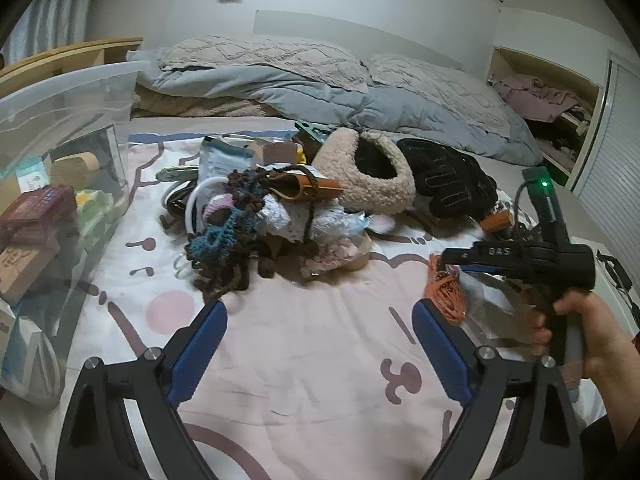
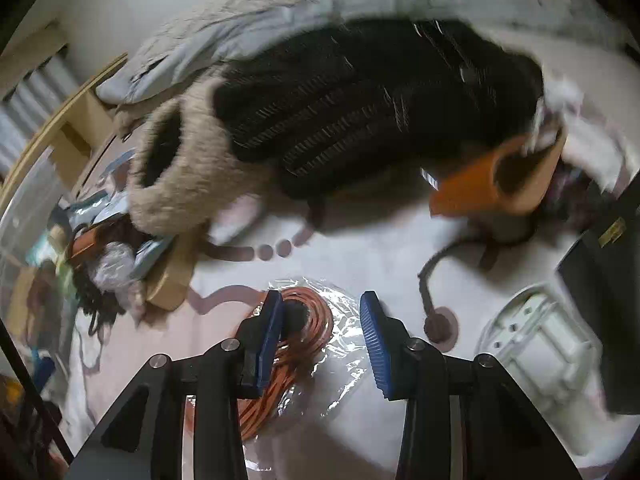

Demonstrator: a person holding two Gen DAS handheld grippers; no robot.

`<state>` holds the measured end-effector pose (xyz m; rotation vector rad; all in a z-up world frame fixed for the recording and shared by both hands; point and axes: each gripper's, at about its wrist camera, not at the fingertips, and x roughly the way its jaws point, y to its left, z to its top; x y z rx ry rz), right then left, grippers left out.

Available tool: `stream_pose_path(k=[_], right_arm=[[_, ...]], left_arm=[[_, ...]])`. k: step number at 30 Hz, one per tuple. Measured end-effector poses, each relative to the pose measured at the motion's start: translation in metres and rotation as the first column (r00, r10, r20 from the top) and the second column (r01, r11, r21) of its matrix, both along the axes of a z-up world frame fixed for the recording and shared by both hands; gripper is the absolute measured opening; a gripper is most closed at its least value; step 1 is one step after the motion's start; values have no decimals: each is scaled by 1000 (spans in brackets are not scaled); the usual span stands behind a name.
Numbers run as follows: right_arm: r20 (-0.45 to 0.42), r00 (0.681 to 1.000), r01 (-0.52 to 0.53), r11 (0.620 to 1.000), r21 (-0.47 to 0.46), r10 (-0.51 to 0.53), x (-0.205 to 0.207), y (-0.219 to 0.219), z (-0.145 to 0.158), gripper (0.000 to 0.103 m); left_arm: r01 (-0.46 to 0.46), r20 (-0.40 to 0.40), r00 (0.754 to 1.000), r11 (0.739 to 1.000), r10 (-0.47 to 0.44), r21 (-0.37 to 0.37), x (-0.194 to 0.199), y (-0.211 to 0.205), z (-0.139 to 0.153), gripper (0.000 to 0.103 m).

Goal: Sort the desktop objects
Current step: 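Move the right tool to the white plastic holder while the left lowers toward the orange cord bag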

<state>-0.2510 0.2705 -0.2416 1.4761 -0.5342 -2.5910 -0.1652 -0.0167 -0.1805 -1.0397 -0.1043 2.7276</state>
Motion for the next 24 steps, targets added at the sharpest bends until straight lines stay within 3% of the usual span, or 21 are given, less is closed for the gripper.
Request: stream_pose_path(k=[5, 10, 13, 17, 24], right_arm=[[-21, 994, -105, 994, -7, 105, 6, -32, 3, 38], [-18, 957, -291, 955, -62, 290, 21, -88, 3, 38], [-20, 937, -348, 932, -104, 348, 29, -105, 7, 38], [-36, 958, -288, 948, -136, 285, 31, -85, 19, 37], [-81, 994, -78, 996, -37, 75, 33, -15, 44, 38]], left_arm=[[13, -3, 1000, 1000, -13, 6, -1, 2, 1, 93], [2, -5, 1000, 1000, -2, 14, 0, -2, 2, 93], [-3, -12, 1000, 1000, 4, 28, 1, -5, 5, 93], [2, -16, 1000, 999, -1, 33, 2, -5, 5, 93], [41, 22, 999, 999, -41, 19, -1, 10, -4, 93]])
